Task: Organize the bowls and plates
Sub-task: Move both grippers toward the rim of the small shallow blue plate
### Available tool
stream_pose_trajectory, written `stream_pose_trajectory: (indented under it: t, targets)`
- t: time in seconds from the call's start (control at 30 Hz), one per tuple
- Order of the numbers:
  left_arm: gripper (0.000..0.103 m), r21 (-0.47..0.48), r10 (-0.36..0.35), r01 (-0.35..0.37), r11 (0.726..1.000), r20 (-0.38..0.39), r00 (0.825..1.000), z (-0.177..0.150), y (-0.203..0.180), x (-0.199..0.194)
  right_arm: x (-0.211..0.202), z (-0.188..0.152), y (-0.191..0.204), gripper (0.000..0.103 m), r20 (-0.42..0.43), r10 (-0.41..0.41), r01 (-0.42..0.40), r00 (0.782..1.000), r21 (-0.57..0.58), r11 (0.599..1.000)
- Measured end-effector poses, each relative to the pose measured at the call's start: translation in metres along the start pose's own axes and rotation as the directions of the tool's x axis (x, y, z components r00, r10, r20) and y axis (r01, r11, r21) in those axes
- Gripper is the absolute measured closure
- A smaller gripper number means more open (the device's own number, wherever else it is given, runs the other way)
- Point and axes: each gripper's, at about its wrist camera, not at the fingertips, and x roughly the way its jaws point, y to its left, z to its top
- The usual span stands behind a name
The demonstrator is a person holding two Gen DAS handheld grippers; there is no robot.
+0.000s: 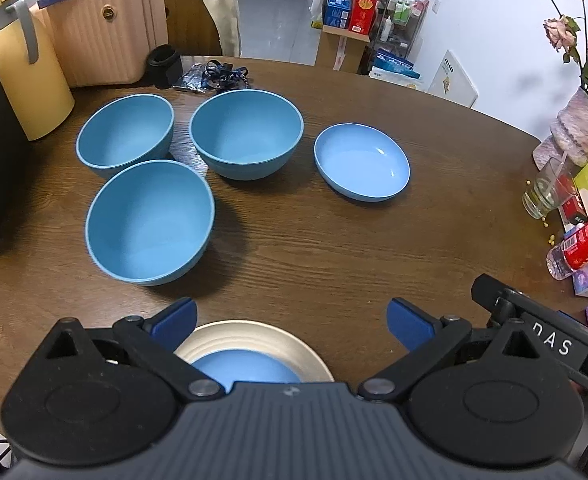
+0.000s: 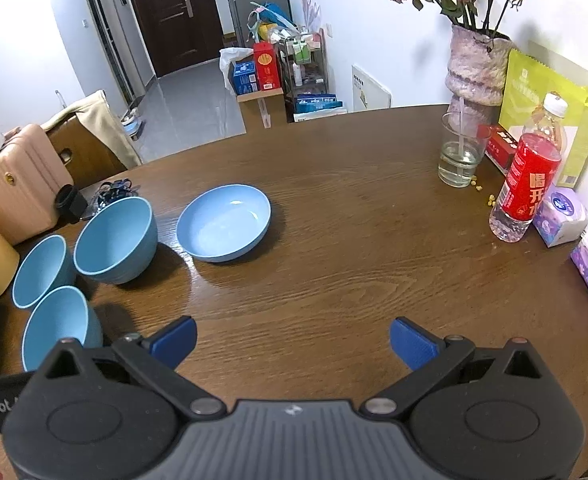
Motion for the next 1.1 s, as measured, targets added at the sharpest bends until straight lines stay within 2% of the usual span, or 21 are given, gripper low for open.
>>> stream_pose_trajectory:
  t: [0.63, 1.1]
  targets:
    - [0.000, -0.032, 0.035, -0.037, 0.999, -0.063, 0.997, 0.027, -0.033, 0.048, 0.062, 0.038, -0.031, 0.000, -0.075, 0.007, -0.008, 0.997, -0.004, 1.000]
    - [0.000, -0.090, 0.050, -0.060, 0.994, -0.103, 0.993, 0.052, -0.049, 0.091, 0.117, 0.074, -0.036, 0.000, -0.131, -0.005, -0.003, 0.991, -0.061, 0.998]
